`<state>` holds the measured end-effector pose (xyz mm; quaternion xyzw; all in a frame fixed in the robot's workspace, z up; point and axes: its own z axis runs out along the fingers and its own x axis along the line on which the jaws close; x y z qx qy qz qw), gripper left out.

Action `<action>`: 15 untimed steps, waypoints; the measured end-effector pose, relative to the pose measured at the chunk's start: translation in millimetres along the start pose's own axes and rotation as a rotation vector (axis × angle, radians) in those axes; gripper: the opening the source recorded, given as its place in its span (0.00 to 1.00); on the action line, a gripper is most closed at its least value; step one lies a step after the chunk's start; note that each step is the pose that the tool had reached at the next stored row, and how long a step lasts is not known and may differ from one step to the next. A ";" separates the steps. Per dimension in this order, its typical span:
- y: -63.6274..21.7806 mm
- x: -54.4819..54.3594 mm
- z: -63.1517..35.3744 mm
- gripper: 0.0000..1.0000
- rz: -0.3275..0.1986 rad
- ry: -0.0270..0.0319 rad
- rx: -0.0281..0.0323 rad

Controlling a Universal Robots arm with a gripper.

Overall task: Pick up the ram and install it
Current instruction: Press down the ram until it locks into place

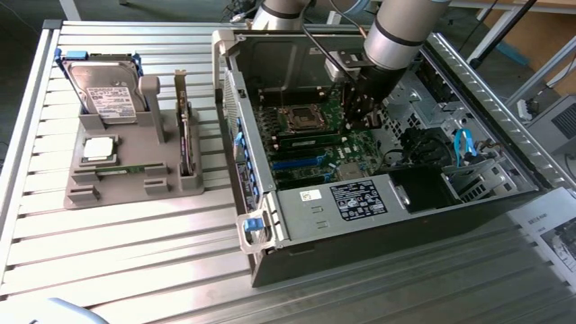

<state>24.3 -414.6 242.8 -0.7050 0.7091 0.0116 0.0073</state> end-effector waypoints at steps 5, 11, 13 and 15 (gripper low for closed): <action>0.0 -0.4 0.2 0.10 0.000 -0.0003 0.0001; -0.1 -4.6 1.4 0.10 0.000 -0.0003 0.0001; 0.0 -4.6 1.4 0.10 0.000 -0.0002 0.0001; 0.0 -4.6 1.3 0.10 0.000 0.0000 0.0000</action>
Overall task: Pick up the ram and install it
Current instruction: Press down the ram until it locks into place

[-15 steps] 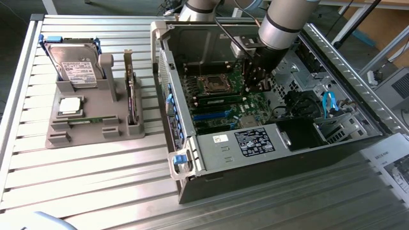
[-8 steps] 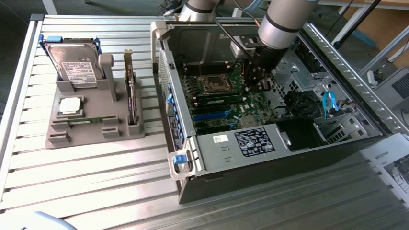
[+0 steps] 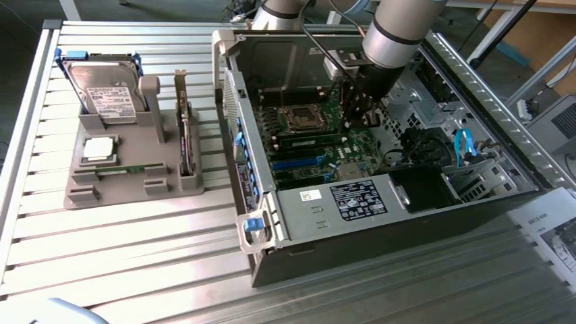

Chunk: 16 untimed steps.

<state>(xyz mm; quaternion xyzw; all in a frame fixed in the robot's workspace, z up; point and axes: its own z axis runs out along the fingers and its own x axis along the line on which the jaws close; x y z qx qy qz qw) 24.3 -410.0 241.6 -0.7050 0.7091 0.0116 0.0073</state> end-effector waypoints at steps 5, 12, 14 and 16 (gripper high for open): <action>0.0 0.0 2.6 0.10 0.000 -0.0001 0.0000; -0.8 0.0 3.1 0.10 0.000 -0.0001 0.0000; -1.7 0.0 3.1 0.10 0.000 -0.0002 0.0000; -1.7 0.0 3.0 0.10 0.000 0.0000 0.0000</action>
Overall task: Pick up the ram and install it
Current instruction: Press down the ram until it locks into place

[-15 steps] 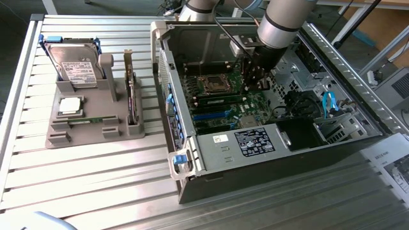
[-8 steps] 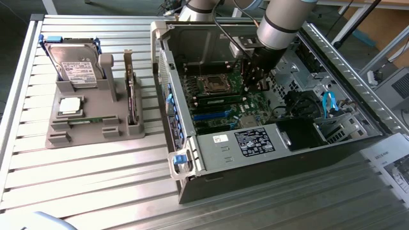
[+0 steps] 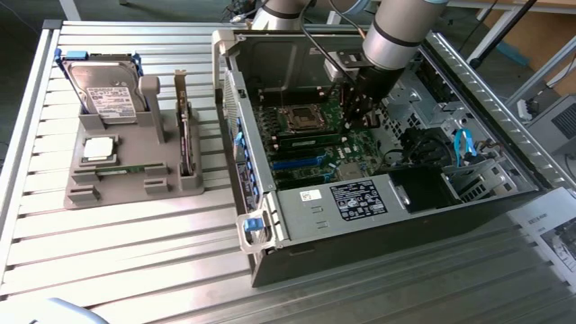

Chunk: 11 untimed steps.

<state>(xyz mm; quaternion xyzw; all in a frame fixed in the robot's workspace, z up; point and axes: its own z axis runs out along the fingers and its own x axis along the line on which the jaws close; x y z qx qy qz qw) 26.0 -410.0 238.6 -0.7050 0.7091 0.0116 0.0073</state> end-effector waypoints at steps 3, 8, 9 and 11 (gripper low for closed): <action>-0.1 0.0 0.2 0.10 0.000 -0.0002 0.0000; -0.1 0.1 2.3 0.10 0.000 0.0000 0.0000; -0.1 0.1 2.3 0.10 0.000 0.0001 0.0000; -0.1 0.1 2.3 0.10 0.000 0.0001 0.0000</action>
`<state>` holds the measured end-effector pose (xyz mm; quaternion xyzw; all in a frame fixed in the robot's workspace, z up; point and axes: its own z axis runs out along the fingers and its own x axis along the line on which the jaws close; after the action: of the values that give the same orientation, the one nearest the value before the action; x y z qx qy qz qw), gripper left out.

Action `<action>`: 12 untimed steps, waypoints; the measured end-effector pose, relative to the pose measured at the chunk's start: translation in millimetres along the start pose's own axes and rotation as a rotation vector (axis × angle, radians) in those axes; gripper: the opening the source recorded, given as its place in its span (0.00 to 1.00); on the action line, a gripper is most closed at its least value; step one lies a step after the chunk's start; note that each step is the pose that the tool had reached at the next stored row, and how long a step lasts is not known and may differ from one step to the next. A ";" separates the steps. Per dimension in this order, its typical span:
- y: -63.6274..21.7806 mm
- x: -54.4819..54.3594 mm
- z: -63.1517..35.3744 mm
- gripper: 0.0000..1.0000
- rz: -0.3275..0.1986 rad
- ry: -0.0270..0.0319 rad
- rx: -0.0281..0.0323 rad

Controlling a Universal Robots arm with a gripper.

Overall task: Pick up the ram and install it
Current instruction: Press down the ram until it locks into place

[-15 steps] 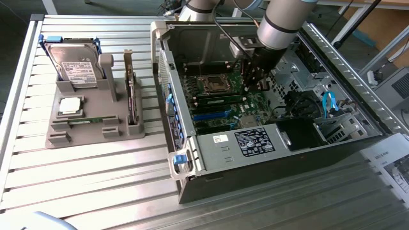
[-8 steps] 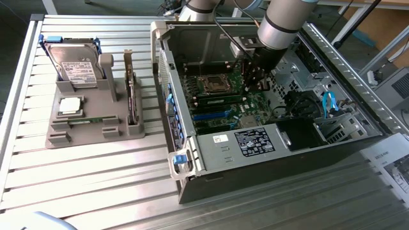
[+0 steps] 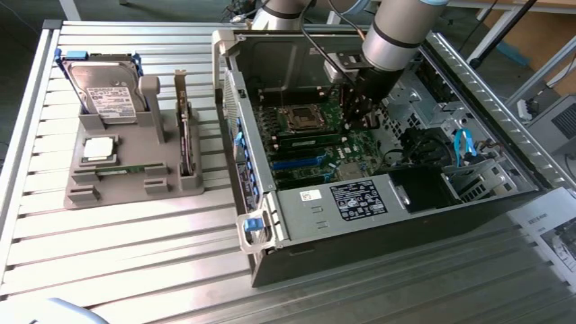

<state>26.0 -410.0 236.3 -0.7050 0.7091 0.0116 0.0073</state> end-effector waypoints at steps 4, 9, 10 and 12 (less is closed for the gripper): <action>0.0 0.0 1.0 0.10 0.000 -0.0004 0.0001; 0.0 0.1 1.9 0.10 0.000 0.0001 0.0000; 0.0 0.1 1.9 0.10 0.000 0.0001 0.0000; 0.0 0.0 2.0 0.10 0.000 -0.0001 0.0000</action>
<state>26.0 -410.0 234.3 -0.7050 0.7091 0.0116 0.0073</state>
